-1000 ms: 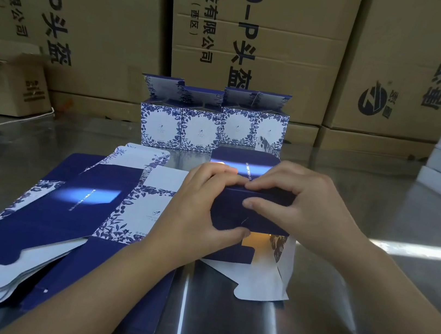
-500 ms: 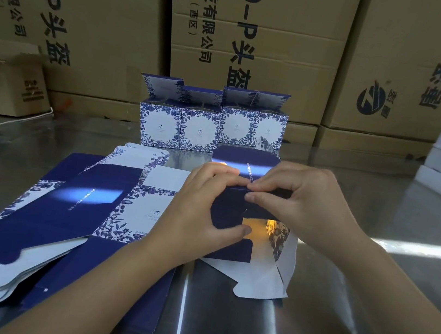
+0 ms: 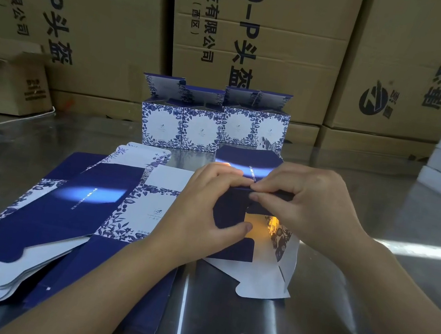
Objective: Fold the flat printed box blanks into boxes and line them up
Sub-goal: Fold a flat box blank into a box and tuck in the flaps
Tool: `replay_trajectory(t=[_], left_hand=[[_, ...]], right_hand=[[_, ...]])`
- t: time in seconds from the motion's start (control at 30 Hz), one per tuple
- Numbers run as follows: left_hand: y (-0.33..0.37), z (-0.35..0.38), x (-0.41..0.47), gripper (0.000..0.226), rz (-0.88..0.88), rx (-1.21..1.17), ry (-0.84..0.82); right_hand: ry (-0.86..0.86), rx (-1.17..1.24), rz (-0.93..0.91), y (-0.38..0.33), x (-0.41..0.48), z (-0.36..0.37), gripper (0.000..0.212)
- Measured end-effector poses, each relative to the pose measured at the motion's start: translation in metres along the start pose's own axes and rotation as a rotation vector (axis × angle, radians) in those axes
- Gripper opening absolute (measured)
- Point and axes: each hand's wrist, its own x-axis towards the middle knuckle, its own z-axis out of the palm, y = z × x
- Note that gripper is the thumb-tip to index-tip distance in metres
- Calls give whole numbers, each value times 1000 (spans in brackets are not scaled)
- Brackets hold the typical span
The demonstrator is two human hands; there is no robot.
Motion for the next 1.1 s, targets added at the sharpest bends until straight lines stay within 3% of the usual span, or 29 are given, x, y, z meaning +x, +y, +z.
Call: replay_trajectory(t=[0.17, 0.6, 0.7, 0.87, 1.1], left_hand=[[0, 0, 0, 52, -6, -5, -2], [0, -3, 0, 45, -24, -7, 9], [1, -4, 1, 39, -23, -21, 43], [0, -5, 4, 25, -24, -25, 134], [4, -8, 5, 25, -26, -107, 131]], right_hand=[[45, -31, -33, 0, -1, 2, 9], [-66, 99, 132, 2, 0, 0, 10], [-59, 252, 209, 5, -1, 0, 16], [95, 550, 362, 9, -9, 13, 34], [77, 778, 472, 9, -9, 13, 51]])
